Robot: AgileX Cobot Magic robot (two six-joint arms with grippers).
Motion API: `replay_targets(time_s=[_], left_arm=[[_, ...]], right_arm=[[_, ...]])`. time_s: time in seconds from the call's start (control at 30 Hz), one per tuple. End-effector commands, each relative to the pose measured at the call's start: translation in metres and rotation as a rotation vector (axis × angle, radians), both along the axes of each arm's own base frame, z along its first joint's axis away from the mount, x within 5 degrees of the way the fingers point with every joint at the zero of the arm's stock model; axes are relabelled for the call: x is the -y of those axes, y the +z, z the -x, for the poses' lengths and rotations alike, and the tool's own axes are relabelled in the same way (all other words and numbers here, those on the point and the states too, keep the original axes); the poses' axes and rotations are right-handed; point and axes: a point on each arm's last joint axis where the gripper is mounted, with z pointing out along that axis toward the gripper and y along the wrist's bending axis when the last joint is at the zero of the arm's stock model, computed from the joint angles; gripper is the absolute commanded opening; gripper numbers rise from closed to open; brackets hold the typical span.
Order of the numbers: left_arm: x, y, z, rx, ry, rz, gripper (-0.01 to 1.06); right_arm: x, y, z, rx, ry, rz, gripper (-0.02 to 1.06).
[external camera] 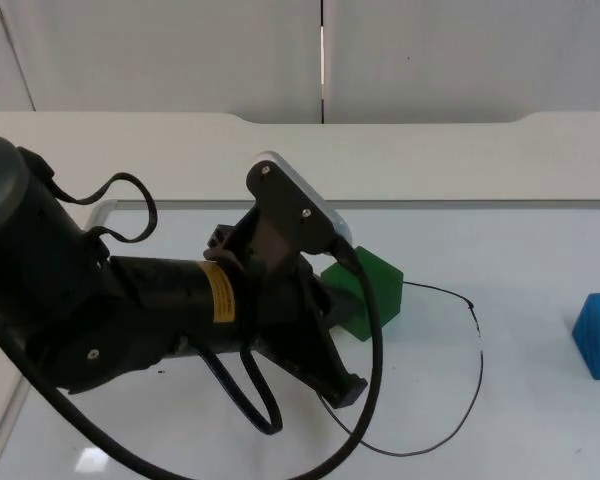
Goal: Push the two cubes into the marked area.
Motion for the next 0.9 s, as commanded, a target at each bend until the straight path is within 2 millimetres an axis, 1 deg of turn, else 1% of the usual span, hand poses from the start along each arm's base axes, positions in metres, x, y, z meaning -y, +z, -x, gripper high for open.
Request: replay_targets(time_s=[0.0, 0.3, 0.4, 0.43, 0.53, 0.57, 0.6, 0.67, 0.7, 0.73, 0.77, 0.8, 0.87], left_arm=[[0.004, 0.001, 0.001, 0.002, -0.019, 0.025, 0.00], [0.002, 0.001, 0.001, -0.017, -0.011, 0.005, 0.00], [-0.002, 0.012, 0.002, -0.040, 0.012, -0.054, 0.00], [-0.002, 0.012, 0.002, -0.040, 0.012, -0.054, 0.00], [-0.010, 0.037, 0.003, -0.054, 0.058, -0.113, 0.00], [-0.013, 0.050, 0.004, -0.050, 0.069, -0.132, 0.00], [-0.013, 0.050, 0.004, -0.050, 0.069, -0.132, 0.00], [-0.020, 0.081, 0.008, -0.036, 0.111, -0.138, 0.00], [-0.028, 0.102, 0.014, -0.040, 0.152, -0.137, 0.00], [-0.030, 0.111, 0.017, -0.030, 0.161, -0.126, 0.00], [-0.030, 0.111, 0.017, -0.030, 0.161, -0.126, 0.00], [-0.039, 0.136, 0.025, -0.013, 0.188, -0.115, 0.00], [-0.051, 0.165, 0.039, -0.002, 0.231, -0.074, 0.00]], right_arm=[[0.000, -0.001, -0.001, 0.004, -0.009, -0.003, 1.05], [0.000, -0.001, -0.001, 0.004, -0.010, -0.001, 1.05], [0.000, -0.001, -0.001, 0.004, -0.010, -0.001, 1.05], [0.000, -0.001, -0.001, 0.004, -0.010, -0.001, 1.05], [0.000, -0.001, -0.001, 0.004, -0.010, -0.001, 1.05], [0.000, -0.001, -0.001, 0.004, -0.010, -0.001, 1.05], [0.000, -0.001, -0.001, 0.004, -0.010, -0.001, 1.05], [0.000, -0.001, -0.001, 0.004, -0.010, -0.001, 1.05], [0.000, -0.001, -0.001, 0.004, -0.010, -0.001, 1.05], [0.000, -0.001, -0.001, 0.004, -0.010, -0.001, 1.05], [0.000, -0.001, -0.001, 0.004, -0.010, -0.001, 1.05], [0.000, -0.001, -0.001, 0.004, -0.010, -0.001, 1.05], [0.000, -0.001, -0.001, 0.004, -0.010, -0.001, 1.05]])
